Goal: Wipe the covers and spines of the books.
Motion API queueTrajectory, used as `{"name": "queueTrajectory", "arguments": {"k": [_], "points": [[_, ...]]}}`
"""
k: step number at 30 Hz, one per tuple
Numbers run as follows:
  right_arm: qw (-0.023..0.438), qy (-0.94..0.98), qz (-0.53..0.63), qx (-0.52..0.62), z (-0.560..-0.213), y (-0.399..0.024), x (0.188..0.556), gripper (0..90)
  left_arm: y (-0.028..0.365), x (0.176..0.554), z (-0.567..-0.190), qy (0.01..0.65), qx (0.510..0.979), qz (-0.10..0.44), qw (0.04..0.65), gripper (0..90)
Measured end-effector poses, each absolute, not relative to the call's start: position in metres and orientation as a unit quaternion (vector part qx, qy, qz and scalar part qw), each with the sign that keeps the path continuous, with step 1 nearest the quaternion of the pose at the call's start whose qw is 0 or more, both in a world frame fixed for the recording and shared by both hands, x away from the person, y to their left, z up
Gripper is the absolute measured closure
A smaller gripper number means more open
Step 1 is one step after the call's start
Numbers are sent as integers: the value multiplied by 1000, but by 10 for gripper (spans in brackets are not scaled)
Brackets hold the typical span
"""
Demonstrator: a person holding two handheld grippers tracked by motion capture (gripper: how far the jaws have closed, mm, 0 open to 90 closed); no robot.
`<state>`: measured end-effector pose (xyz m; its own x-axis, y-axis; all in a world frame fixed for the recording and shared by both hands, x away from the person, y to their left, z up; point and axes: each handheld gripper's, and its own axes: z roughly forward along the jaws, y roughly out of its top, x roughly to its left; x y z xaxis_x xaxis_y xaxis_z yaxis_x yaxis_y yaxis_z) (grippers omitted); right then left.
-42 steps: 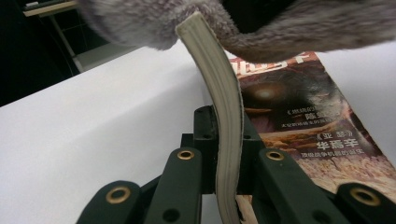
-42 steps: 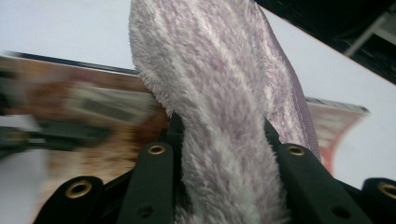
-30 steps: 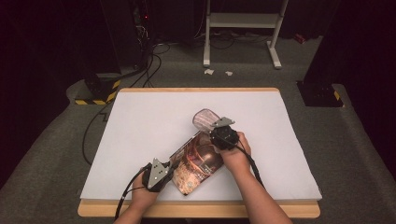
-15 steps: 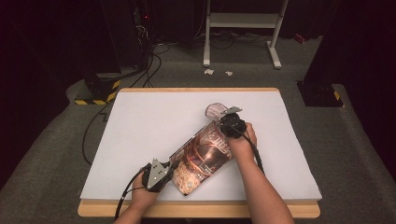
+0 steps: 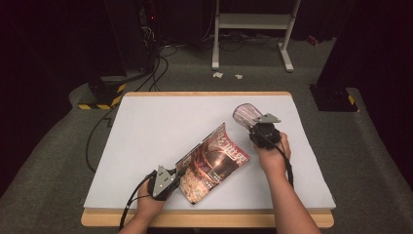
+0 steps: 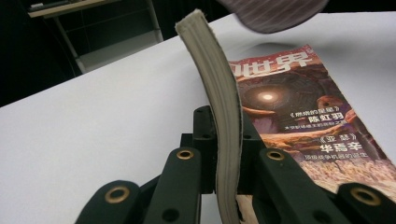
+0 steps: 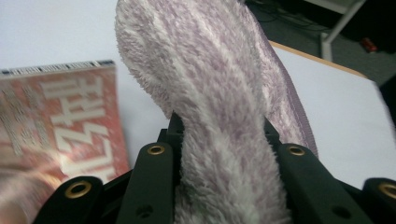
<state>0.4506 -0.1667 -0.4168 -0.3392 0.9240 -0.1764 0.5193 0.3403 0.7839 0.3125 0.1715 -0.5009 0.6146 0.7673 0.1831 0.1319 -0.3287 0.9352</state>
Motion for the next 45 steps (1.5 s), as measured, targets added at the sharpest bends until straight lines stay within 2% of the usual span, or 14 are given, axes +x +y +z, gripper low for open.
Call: {"name": "queueTrajectory", "arguments": {"k": [4,7,15,20,24,28,32,33,41,45], "points": [[329,742,314,493,-416,-192,436,687,172,313,-501,302,748,319,497,830],[341,726,302,515,-420,-227,418,687,171,313,-501,303,747,319,498,831],[332,720,273,545,-447,-261,404,680,172,313,-500,303,748,319,498,831],[314,726,268,550,-467,-259,403,671,172,313,-500,302,747,320,498,831],[285,743,275,539,-487,-241,402,652,172,313,-500,302,747,320,498,830],[290,749,269,531,-494,-229,402,624,172,312,-500,302,747,320,499,830],[288,750,270,531,-494,-229,402,580,172,312,-500,303,747,319,499,830],[285,752,273,528,-492,-229,402,529,172,313,-500,302,747,319,498,831],[284,746,296,524,-482,-225,400,380,172,313,-500,302,747,319,498,830],[284,739,320,521,-469,-222,397,347,172,313,-501,305,746,317,500,829]]}}
